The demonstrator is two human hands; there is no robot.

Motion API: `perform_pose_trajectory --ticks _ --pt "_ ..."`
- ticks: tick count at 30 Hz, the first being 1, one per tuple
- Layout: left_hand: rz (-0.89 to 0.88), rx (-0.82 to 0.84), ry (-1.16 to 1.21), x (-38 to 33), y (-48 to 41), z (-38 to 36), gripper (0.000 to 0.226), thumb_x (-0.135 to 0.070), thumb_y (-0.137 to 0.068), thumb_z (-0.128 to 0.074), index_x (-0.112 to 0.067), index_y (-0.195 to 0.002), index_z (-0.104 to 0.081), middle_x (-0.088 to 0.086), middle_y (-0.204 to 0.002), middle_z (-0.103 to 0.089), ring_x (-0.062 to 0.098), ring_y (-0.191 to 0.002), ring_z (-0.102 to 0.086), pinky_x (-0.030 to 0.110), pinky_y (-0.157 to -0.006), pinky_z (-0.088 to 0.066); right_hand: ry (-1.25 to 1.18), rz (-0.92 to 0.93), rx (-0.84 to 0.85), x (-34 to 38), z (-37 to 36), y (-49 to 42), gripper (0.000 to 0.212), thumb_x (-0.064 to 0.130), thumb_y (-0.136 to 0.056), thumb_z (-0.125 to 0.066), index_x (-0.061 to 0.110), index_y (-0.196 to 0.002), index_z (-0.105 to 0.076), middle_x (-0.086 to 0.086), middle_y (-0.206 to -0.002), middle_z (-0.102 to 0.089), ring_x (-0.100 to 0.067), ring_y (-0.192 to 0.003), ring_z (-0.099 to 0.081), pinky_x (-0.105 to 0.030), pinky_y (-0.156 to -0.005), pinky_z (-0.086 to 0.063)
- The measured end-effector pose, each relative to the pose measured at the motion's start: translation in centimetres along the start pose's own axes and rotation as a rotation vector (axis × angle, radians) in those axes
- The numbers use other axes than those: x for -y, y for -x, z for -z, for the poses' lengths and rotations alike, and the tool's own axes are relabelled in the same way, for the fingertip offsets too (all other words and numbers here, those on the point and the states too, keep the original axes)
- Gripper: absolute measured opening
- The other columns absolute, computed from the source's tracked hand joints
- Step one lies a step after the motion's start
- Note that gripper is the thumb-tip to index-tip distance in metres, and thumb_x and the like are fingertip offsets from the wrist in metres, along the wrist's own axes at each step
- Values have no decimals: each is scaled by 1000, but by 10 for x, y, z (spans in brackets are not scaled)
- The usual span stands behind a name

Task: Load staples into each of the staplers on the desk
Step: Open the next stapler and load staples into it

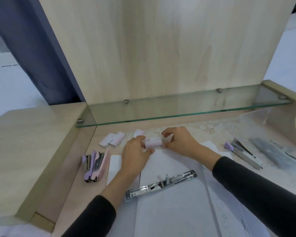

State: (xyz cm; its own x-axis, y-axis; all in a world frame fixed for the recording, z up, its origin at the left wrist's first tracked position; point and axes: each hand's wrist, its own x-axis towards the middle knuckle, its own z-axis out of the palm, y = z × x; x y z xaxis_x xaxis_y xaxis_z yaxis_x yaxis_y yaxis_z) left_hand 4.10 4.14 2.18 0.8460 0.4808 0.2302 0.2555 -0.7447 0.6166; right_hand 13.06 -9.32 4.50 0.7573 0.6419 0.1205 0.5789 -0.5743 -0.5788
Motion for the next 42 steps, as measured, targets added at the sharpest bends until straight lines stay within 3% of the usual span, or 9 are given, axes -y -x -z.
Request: perform_pose_trajectory --ticks 7,11,16,20,23,30,35,39,42 --pt "16 -67 135 7 -2 -6 35 -19 -74 -74 -13 -107 -63 -11 -70 -53 15 -77 -49 29 -74 -43 -116 63 -56 -2 -17 -6 24 7 -74 -68 6 -98 -69 -11 -96 -71 -7 -61 -48 -16 -65 -38" --pt "26 -65 173 10 -6 -6 30 -15 -72 -75 -13 -101 -67 -11 -69 -55 9 -66 -49 25 -71 -44 -173 62 -68 -7 -19 -8 28 3 -70 -71 7 -98 -69 -9 -92 -71 7 -57 -45 1 -58 -37" --pt "21 -52 222 14 -7 -4 31 -7 -70 -75 -11 -100 -66 -6 -65 -57 0 -61 -51 15 -68 -43 -173 28 -83 -10 -18 -8 31 6 -69 -74 9 -99 -69 7 -78 -60 5 -57 -46 -1 -60 -37" --pt "-31 -55 211 16 -9 -2 31 -8 -69 -76 -11 -99 -66 -5 -76 -59 -1 -66 -50 4 -67 -37 -200 -6 -96 -9 -17 -7 28 5 -67 -75 10 -94 -70 20 -58 -49 7 -51 -52 0 -58 -37" --pt "-70 -63 183 21 -10 -2 32 -9 -68 -77 -12 -98 -66 -2 -91 -58 -1 -72 -48 -2 -68 -34 -231 -10 -87 -10 -15 -6 28 4 -67 -75 10 -93 -69 22 -58 -48 11 -51 -51 0 -55 -37" --pt "-45 -35 236 23 -12 0 34 -4 -69 -74 -15 -100 -65 -1 -87 -65 3 -76 -55 0 -63 -36 -235 46 -49 -13 -17 -6 33 2 -69 -73 9 -100 -68 8 -81 -55 9 -57 -51 -4 -61 -41" --pt "-116 20 201 25 -11 2 44 -4 -72 -73 -18 -112 -63 -4 -95 -60 3 -78 -50 2 -72 -35 -257 22 -38 -12 -14 -4 28 -2 -70 -70 9 -96 -67 17 -74 -49 2 -56 -51 -3 -58 -41" --pt "-123 17 167 26 -12 1 35 -4 -72 -73 -15 -105 -67 -4 -100 -59 16 -90 -54 13 -79 -40 -331 -4 -62 -13 -13 -1 24 -9 -68 -61 9 -85 -64 13 -61 -53 5 -45 -50 -4 -49 -38" --pt "-126 19 163 26 -12 1 35 -3 -72 -72 -15 -105 -67 -7 -98 -57 15 -89 -54 7 -77 -37 -362 -7 -46 -13 -12 -1 20 -5 -66 -63 10 -79 -59 4 -60 -56 0 -45 -50 -11 -52 -41"
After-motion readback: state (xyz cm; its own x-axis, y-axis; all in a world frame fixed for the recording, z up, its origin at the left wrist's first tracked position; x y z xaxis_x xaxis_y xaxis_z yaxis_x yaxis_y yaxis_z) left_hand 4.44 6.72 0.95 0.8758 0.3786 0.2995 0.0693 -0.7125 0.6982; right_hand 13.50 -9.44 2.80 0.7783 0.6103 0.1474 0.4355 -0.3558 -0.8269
